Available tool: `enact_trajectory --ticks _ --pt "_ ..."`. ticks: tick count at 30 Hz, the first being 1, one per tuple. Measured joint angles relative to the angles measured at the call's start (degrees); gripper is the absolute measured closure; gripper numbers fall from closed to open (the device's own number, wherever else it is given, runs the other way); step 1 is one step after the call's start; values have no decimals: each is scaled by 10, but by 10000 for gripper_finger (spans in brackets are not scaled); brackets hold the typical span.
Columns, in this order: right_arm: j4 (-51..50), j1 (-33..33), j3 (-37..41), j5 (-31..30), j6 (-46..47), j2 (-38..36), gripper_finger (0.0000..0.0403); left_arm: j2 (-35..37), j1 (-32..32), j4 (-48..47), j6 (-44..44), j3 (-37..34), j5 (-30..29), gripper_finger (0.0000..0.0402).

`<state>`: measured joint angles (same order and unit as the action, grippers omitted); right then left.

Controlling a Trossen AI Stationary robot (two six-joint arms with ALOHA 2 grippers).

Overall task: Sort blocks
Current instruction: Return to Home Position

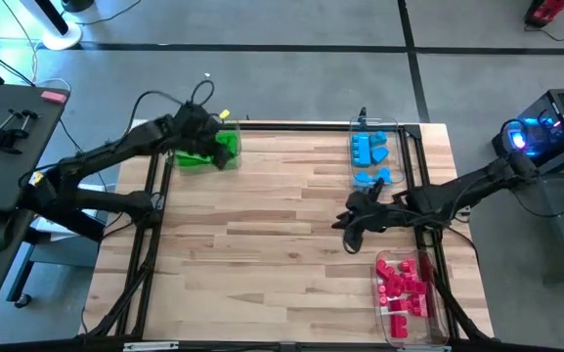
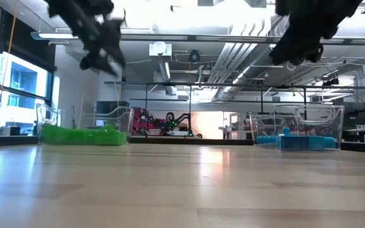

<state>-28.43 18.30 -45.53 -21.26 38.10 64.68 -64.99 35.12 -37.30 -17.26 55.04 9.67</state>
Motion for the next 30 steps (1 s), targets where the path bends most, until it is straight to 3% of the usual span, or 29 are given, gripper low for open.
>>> enact_trajectory --ticks 3,6,11,14,17,23,30 --pt "-6 14 0 -24 -8 -28 403 76 -81 91 -43 -50 -1 191" --pt "-18 16 0 -29 -3 -43 403 169 -178 250 -117 -146 -35 199" --pt "-19 11 0 -29 9 -42 403 290 -337 548 -211 -347 -169 214" --pt "1 5 0 -28 23 -42 403 332 -390 646 -207 -434 -255 234" --pt "43 2 0 -26 30 -43 403 369 -401 687 -192 -485 -295 270" --pt "79 3 -1 7 54 -67 403 447 -382 683 -155 -532 -251 382" --pt "9 54 4 22 113 -113 403 516 -339 602 -181 -544 -190 398"
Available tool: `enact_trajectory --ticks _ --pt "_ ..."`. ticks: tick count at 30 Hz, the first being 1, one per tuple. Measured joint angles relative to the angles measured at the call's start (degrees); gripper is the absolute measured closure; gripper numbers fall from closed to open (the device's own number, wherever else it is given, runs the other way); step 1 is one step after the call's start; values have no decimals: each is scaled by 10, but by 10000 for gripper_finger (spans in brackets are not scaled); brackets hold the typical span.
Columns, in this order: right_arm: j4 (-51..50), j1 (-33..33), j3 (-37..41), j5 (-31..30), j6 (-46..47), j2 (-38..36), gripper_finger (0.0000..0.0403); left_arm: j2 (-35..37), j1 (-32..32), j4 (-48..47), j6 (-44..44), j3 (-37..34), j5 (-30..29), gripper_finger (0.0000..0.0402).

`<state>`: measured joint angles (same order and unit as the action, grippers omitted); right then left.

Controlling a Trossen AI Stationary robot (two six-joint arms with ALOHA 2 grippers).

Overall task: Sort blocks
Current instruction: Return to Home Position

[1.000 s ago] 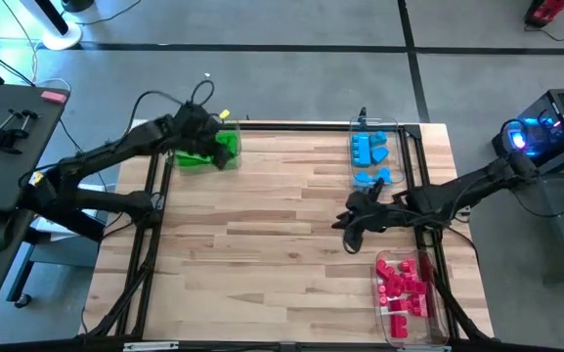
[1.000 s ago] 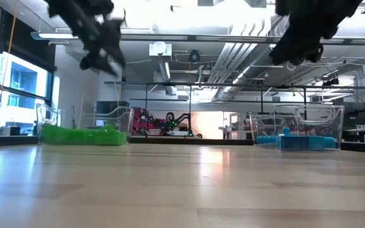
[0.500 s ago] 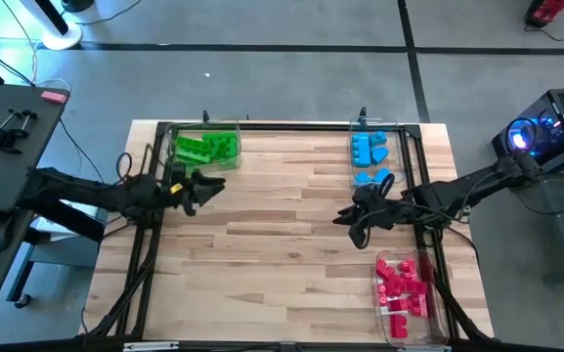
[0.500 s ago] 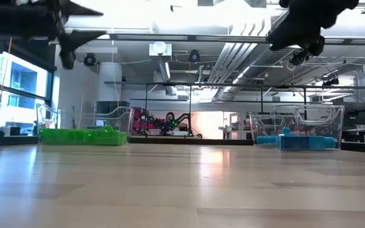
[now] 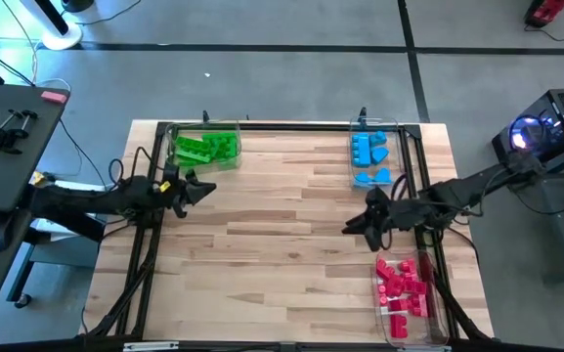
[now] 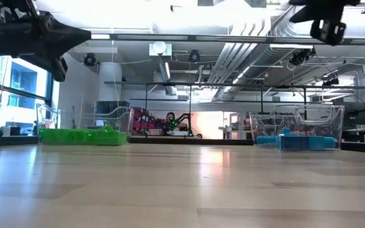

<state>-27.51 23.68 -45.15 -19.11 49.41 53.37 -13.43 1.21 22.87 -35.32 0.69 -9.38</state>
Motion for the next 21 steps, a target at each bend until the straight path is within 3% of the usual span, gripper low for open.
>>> enact_trajectory --ticks 3,5,11,17,21 --pt "58 18 46 -1 12 -19 403 7 4 -10 -6 0 3 397" --pt "153 14 105 1 10 -30 403 7 4 -7 -6 0 3 392" --pt "434 -111 262 111 -98 -78 403 7 4 -8 -1 0 3 390" --pt "465 -232 332 268 -202 -163 403 7 4 -8 -1 0 3 390" --pt "482 -255 391 302 -235 -234 403 7 4 -8 0 0 3 390"
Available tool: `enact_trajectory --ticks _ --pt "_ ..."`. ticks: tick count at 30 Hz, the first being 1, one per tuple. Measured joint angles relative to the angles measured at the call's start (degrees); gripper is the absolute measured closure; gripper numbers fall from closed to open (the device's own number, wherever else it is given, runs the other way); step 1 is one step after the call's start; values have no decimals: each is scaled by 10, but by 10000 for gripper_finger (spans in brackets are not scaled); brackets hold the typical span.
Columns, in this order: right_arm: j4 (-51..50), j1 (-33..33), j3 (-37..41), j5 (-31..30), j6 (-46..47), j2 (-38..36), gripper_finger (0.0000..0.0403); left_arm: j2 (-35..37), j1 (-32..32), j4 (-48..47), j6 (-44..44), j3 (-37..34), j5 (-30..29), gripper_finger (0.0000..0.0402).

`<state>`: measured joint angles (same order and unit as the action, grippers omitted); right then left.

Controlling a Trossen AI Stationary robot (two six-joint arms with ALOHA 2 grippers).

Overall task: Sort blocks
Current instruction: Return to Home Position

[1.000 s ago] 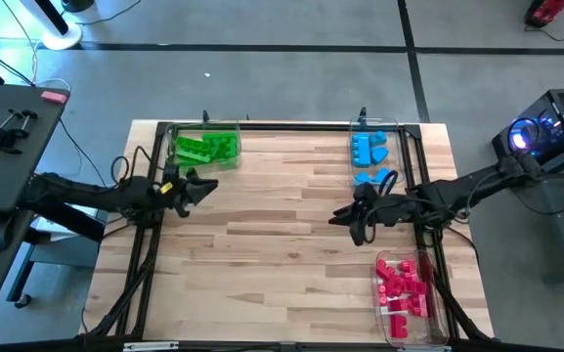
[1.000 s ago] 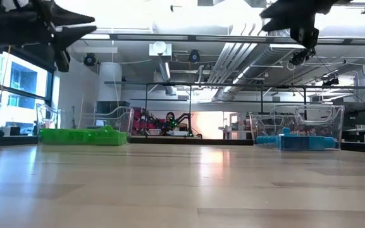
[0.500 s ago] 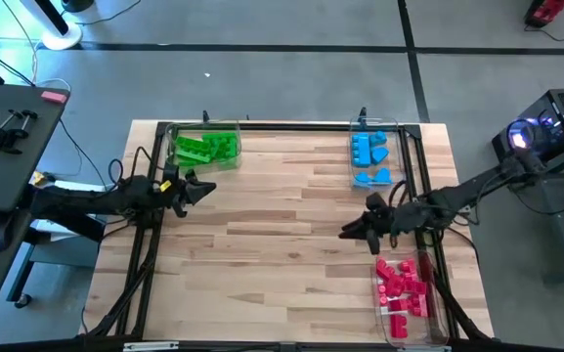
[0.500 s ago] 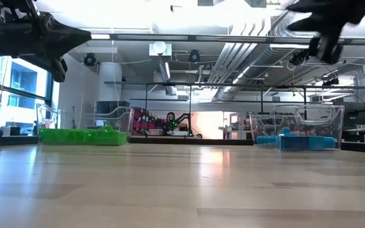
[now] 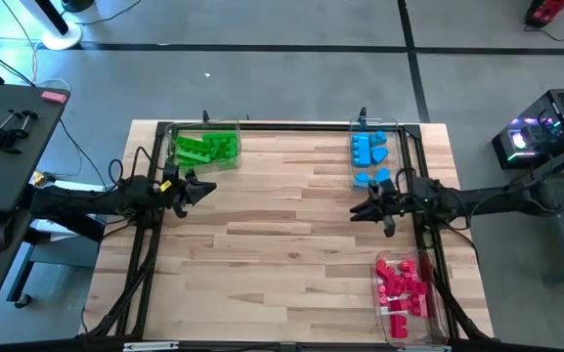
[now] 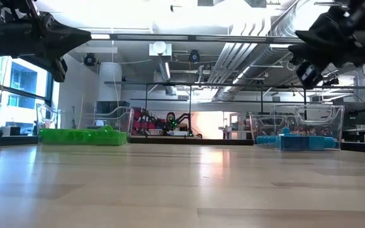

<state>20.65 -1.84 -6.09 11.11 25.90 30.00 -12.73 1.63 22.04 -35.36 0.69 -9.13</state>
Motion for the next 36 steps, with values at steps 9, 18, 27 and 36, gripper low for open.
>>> enact_trajectory --ticks 9,18,27,36 --pt "-1 -8 55 -41 -107 -101 403 0 0 0 0 0 0 390" --pt "-61 -8 55 -58 -105 -102 403 0 0 0 0 0 0 390" --pt "-185 10 55 -61 -105 -205 403 3 -1 -5 0 0 0 390" --pt "-163 13 55 -71 -105 -300 402 77 -3 -28 0 1 -1 390"
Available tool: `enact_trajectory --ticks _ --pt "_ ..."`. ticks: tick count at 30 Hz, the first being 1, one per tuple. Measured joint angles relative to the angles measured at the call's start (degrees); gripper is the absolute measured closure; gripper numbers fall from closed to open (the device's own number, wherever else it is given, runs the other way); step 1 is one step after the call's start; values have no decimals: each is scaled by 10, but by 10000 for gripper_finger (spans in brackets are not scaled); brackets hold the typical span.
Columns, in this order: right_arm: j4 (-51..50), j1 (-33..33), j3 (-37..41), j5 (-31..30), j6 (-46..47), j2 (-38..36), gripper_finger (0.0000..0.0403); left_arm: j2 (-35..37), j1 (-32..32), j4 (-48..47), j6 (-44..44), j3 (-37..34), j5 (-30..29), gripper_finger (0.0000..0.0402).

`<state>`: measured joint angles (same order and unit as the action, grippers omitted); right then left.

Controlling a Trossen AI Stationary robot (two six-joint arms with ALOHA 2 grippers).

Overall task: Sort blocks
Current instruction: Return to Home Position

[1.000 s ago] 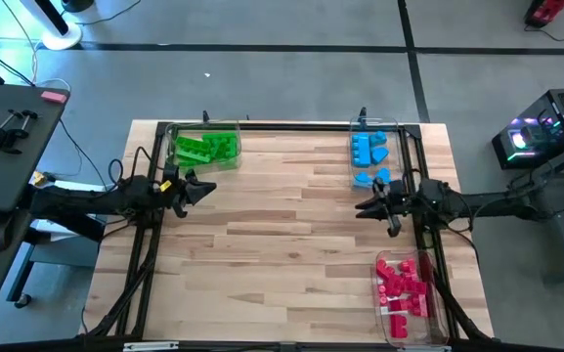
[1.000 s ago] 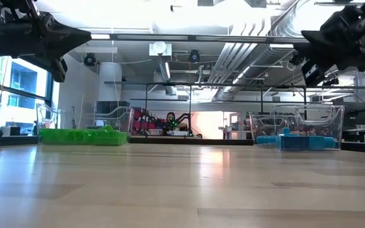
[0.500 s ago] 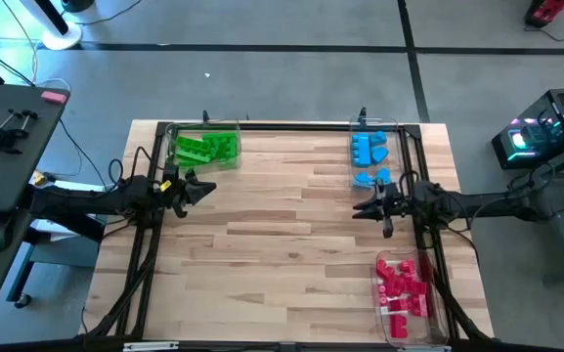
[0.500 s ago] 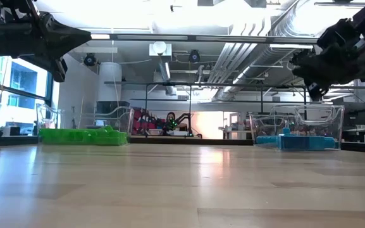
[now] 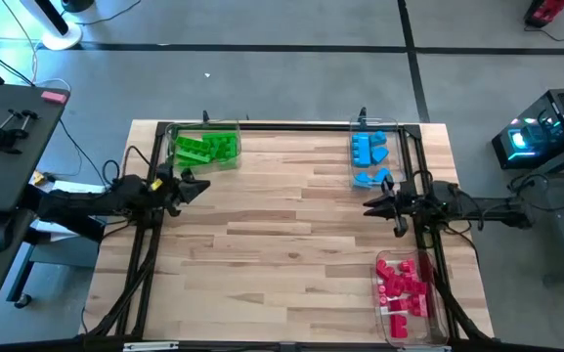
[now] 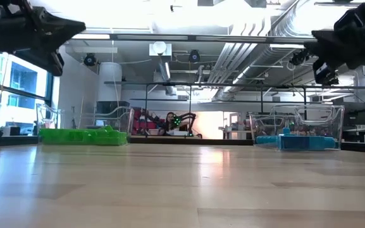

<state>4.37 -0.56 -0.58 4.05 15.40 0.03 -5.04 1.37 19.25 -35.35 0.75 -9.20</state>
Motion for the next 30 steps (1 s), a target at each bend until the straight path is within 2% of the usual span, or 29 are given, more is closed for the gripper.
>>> enact_trajectory --ticks 3,8,30 --pt "6 2 0 1 0 0 402 51 2 -22 0 0 -1 390" --pt "-2 2 0 1 0 0 402 49 4 -5 0 0 -3 390" --pt "-30 1 0 2 0 10 402 38 4 -32 0 -1 -4 390"
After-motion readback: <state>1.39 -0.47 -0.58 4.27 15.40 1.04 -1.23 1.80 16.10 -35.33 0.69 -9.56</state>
